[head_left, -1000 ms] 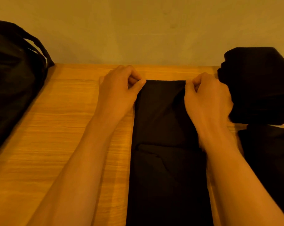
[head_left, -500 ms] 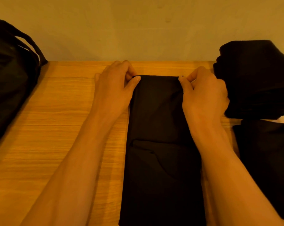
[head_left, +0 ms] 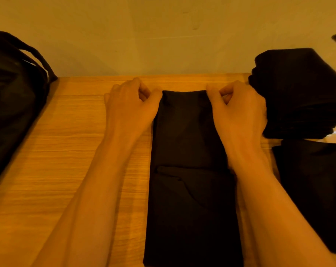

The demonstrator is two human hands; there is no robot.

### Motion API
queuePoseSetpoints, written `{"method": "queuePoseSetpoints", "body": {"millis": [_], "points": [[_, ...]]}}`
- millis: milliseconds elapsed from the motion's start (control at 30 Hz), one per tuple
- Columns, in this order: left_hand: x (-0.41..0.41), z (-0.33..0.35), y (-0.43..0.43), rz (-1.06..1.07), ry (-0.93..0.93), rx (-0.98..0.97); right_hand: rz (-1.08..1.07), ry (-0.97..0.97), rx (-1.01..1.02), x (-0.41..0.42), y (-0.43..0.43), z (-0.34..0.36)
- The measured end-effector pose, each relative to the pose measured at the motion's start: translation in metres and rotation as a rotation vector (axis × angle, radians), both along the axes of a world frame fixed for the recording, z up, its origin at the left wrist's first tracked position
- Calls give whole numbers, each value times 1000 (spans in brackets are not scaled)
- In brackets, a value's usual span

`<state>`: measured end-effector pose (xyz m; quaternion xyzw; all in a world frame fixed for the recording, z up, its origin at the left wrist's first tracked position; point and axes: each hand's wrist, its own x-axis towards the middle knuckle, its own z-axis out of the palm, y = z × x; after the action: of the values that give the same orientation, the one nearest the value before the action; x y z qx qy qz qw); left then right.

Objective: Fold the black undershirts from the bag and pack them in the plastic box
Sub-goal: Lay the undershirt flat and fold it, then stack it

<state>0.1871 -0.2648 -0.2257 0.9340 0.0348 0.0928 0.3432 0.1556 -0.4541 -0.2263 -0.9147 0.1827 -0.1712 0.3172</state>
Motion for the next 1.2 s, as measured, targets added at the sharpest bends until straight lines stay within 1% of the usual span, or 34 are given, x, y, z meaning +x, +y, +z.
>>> {"method": "queuePoseSetpoints", "body": {"millis": [100, 200, 267, 367, 467, 533, 667, 767, 867, 1000, 1200], "points": [[-2, 1, -3, -23, 45, 94, 7, 35, -60, 1, 1, -1], [-3, -2, -2, -67, 32, 100, -6, 45, -50, 1, -1, -1], [-4, -3, -2, -107, 18, 36, -15, 40, -62, 0, -1, 0], [-4, -2, -4, -168, 23, -145, -13, 68, -104, 1, 2, 1], [-5, -1, -5, -211, 58, -233, -11, 112, -119, 1, 2, -1], [-5, 0, -4, -232, 85, -259, -22, 147, -139, 1, 0, -1], [-5, -2, -4, -244, 79, -232, 16, 244, -158, 1, -4, 5], [-6, 1, -4, -238, 69, -347, 64, 271, -101, 0, -5, 8], [-9, 9, 0, -292, 58, -438, 109, 235, -24, -2, -8, 8], [-12, 13, 2, -332, 54, -508, 172, 155, 153, -2, -12, 12], [-15, 16, -4, -317, 67, -554, 160, 111, 348, 0, -14, 14]]}}
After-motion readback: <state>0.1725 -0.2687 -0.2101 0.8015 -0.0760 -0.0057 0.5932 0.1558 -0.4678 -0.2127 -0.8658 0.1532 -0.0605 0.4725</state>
